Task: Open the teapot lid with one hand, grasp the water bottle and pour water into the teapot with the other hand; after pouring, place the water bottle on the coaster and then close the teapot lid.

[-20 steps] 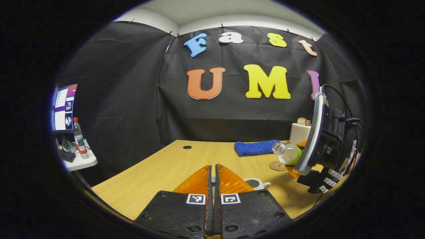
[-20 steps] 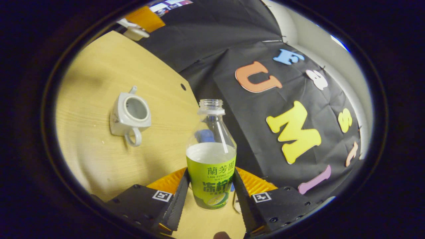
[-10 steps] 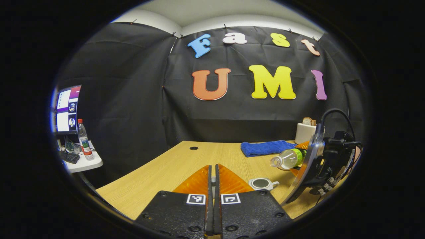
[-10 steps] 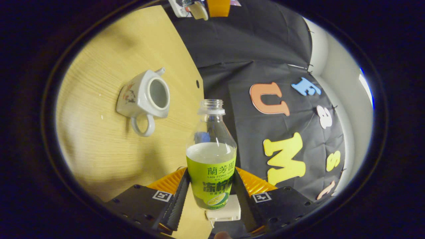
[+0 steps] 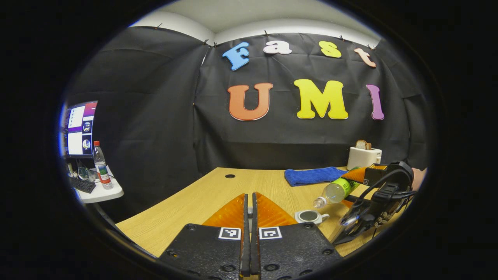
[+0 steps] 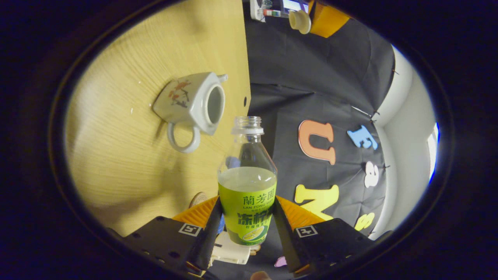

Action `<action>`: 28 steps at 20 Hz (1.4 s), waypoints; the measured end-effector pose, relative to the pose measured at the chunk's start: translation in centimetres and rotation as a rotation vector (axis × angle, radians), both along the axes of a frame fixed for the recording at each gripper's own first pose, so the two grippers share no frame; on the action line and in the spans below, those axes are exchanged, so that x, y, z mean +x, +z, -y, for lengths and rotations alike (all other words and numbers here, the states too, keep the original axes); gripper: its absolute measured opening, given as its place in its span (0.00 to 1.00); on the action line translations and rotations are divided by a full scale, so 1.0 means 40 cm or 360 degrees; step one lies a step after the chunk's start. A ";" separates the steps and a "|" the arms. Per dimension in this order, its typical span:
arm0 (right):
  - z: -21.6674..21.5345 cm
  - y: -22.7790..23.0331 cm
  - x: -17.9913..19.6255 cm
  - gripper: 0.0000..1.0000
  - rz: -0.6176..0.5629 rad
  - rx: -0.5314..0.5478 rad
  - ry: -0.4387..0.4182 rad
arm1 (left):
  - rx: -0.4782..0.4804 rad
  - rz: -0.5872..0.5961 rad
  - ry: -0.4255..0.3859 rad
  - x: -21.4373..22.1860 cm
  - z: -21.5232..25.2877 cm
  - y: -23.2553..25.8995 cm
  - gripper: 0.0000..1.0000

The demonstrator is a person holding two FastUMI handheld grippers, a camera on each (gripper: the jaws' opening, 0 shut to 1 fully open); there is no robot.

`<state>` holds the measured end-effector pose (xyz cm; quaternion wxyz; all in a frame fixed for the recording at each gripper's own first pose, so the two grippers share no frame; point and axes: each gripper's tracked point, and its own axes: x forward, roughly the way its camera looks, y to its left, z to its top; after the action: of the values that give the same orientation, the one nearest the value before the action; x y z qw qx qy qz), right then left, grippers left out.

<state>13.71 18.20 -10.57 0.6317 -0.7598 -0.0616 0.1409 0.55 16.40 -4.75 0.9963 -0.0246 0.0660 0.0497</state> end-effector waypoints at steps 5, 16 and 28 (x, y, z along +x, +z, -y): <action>-0.005 0.011 -0.005 0.74 0.0057 -0.0150 0.0054 | -0.0013 -0.0003 0.0002 -0.002 -0.008 -0.002 0.03; -0.021 0.049 0.006 0.72 0.0168 -0.0353 0.0119 | -0.0048 -0.0002 0.0011 -0.007 -0.021 -0.002 0.03; -0.044 0.071 0.005 0.74 0.0243 -0.0447 0.0171 | -0.0047 -0.0014 0.0014 -0.005 -0.026 -0.010 0.03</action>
<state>13.90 19.94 -7.73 0.5044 -0.8447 -0.1295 0.1236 0.34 17.45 -5.16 0.9953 -0.0393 0.0711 0.0531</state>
